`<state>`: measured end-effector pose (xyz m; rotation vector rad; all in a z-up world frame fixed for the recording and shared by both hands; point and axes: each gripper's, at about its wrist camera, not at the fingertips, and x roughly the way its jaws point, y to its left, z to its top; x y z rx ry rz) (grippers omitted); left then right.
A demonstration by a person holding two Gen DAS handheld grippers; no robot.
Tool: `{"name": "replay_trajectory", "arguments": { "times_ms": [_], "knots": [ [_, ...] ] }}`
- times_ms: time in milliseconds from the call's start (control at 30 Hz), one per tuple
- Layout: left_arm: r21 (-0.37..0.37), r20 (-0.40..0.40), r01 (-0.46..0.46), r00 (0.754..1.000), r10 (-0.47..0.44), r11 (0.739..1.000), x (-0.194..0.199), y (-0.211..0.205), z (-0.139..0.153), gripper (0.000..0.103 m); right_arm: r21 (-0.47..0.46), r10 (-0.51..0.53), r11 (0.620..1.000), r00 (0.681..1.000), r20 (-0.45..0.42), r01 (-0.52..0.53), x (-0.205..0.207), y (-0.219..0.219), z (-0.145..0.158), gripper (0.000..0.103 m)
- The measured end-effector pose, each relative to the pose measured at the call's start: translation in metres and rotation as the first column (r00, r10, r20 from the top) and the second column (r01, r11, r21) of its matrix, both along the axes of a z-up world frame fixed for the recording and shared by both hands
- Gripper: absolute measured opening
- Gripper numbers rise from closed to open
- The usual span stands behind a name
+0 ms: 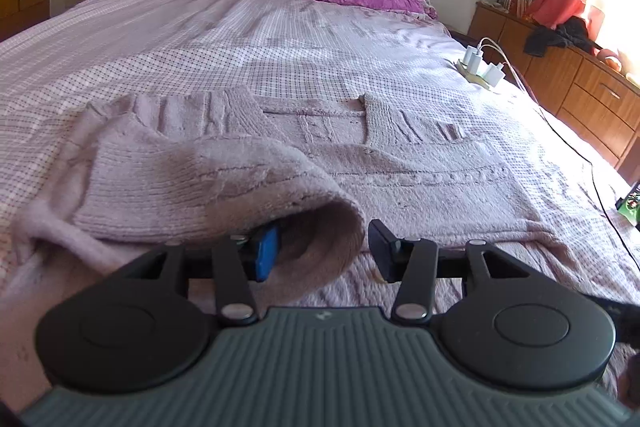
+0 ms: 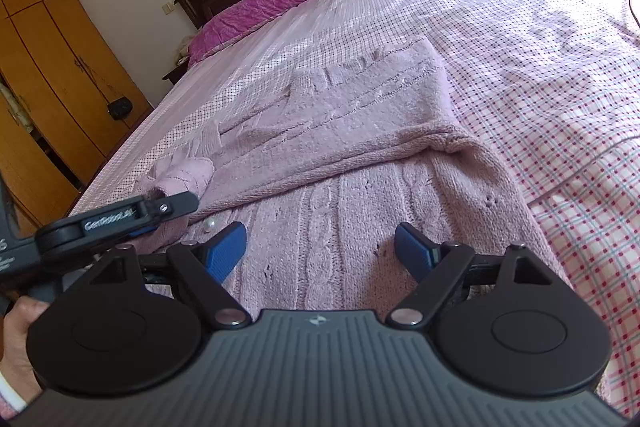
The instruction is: Fold small clothes
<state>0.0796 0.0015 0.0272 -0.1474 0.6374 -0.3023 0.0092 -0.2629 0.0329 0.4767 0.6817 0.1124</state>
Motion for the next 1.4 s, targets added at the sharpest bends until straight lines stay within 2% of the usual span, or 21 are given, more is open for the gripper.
{"name": "replay_trajectory", "arguments": {
  "times_ms": [133, 233, 467, 700, 767, 833, 867, 933, 967, 1033, 1133, 1200, 1267, 1400],
  "knots": [
    [0.026, 0.006, -0.058, 0.998, 0.058, 0.998, -0.015, 0.021, 0.011, 0.060, 0.030, 0.032, 0.999, 0.999, 0.002, -0.032, 0.011, 0.007, 0.010, 0.086],
    [0.050, 0.005, -0.108, 0.994, 0.108, 0.993, -0.024, 0.043, 0.013, 0.060, 0.070, 0.072, 0.995, 0.997, 0.007, -0.073, 0.024, 0.016, 0.018, 0.086],
    [0.009, -0.041, -0.217, 0.975, 0.217, 0.976, -0.031, 0.096, -0.002, 0.060, 0.143, 0.169, 0.976, 0.985, -0.035, -0.163, 0.078, 0.062, 0.026, 0.086],
    [-0.023, -0.023, -0.220, 0.975, 0.219, 0.975, -0.028, 0.108, -0.005, 0.060, 0.158, 0.258, 0.958, 0.961, -0.103, -0.241, 0.131, 0.114, 0.017, 0.084],
    [-0.021, -0.016, -0.218, 0.976, 0.218, 0.976, -0.026, 0.108, -0.006, 0.060, 0.159, 0.268, 0.956, 0.953, -0.142, -0.245, 0.144, 0.125, 0.009, 0.081],
    [-0.026, -0.014, -0.218, 0.976, 0.218, 0.976, -0.024, 0.109, -0.008, 0.060, 0.153, 0.272, 0.957, 0.948, -0.167, -0.247, 0.154, 0.134, 0.002, 0.069],
    [-0.030, -0.015, -0.219, 0.976, 0.218, 0.975, -0.023, 0.110, -0.009, 0.060, 0.146, 0.272, 0.957, 0.947, -0.170, -0.249, 0.158, 0.138, 0.000, 0.064],
    [-0.041, -0.019, -0.216, 0.976, 0.215, 0.975, -0.021, 0.112, -0.011, 0.060, 0.125, 0.293, 0.954, 0.941, -0.167, -0.274, 0.165, 0.143, -0.001, 0.028],
    [-0.047, -0.021, -0.215, 0.977, 0.214, 0.976, -0.021, 0.113, -0.013, 0.060, 0.121, 0.300, 0.952, 0.941, -0.156, -0.283, 0.168, 0.145, 0.000, 0.022],
    [-0.062, -0.024, -0.217, 0.976, 0.216, 0.974, -0.021, 0.116, -0.015, 0.060, 0.071, 0.301, 0.953, 0.949, -0.093, -0.296, 0.169, 0.148, 0.013, 0.019],
    [-0.081, -0.019, -0.218, 0.976, 0.217, 0.973, -0.021, 0.119, -0.017, 0.059, -0.074, 0.295, 0.954, 0.952, 0.084, -0.289, 0.157, 0.149, 0.044, 0.018],
    [-0.077, -0.023, -0.217, 0.976, 0.216, 0.973, -0.021, 0.118, -0.018, 0.060, -0.164, 0.288, 0.951, 0.946, 0.151, -0.263, 0.149, 0.148, 0.053, 0.018],
    [-0.058, -0.022, -0.216, 0.976, 0.215, 0.975, -0.020, 0.115, -0.019, 0.060, -0.220, 0.282, 0.944, 0.948, 0.146, -0.247, 0.147, 0.145, 0.047, 0.018],
    [-0.013, -0.010, -0.211, 0.978, 0.211, 0.977, -0.021, 0.108, -0.019, 0.060, -0.230, 0.236, 0.947, 0.971, 0.033, -0.223, 0.152, 0.133, 0.008, 0.018]
  ]
}}
